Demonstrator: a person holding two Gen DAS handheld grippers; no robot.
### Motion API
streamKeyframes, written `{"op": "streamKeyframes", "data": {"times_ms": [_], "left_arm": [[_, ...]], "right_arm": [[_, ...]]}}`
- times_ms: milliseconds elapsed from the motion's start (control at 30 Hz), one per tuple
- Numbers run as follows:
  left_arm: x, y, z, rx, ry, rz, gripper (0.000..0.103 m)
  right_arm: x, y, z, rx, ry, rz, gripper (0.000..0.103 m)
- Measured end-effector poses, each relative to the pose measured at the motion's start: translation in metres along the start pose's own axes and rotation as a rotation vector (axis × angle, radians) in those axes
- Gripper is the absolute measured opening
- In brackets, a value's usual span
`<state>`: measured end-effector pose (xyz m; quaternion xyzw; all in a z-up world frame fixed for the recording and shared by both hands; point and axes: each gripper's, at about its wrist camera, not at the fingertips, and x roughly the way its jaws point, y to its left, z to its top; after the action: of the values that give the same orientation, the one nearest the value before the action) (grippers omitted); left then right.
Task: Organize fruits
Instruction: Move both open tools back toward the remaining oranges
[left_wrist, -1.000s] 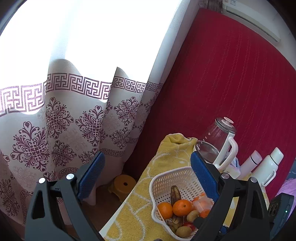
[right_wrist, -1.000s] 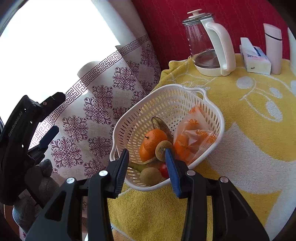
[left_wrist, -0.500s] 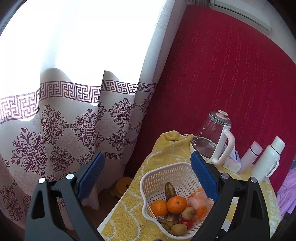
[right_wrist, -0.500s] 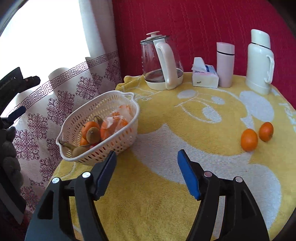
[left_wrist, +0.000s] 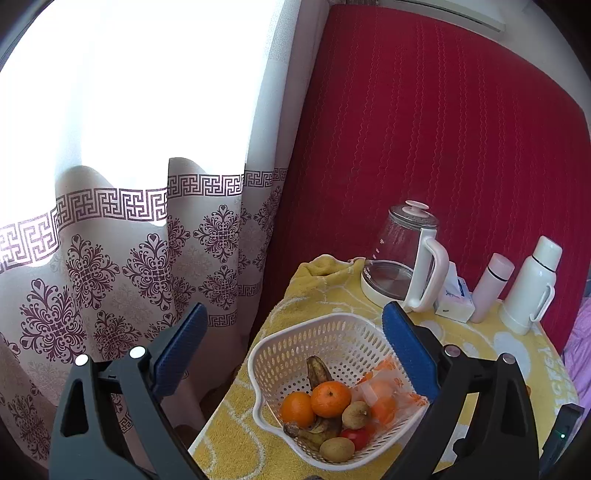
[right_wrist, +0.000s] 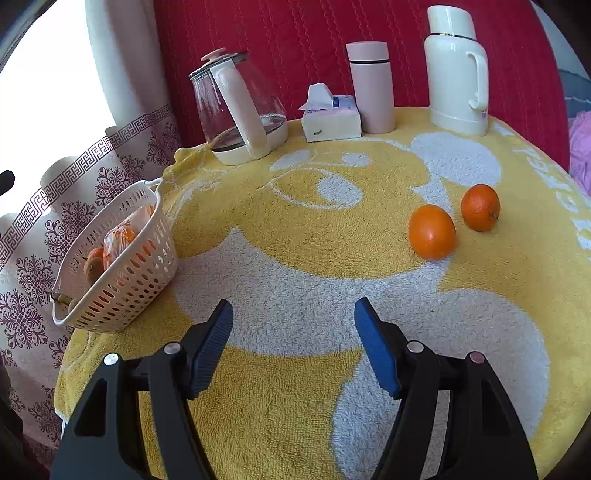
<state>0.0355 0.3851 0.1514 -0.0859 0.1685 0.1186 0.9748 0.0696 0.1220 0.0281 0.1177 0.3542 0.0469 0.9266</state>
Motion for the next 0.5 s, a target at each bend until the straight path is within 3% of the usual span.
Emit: {"op": "streamKeyframes", "data": {"times_ms": [500], "left_arm": [[-0.001, -0.014, -0.004, 0.052, -0.003, -0.02, 0.097]], "right_arm": [[0.005, -0.004, -0.004, 0.016, 0.017, 0.007, 0.069]]}}
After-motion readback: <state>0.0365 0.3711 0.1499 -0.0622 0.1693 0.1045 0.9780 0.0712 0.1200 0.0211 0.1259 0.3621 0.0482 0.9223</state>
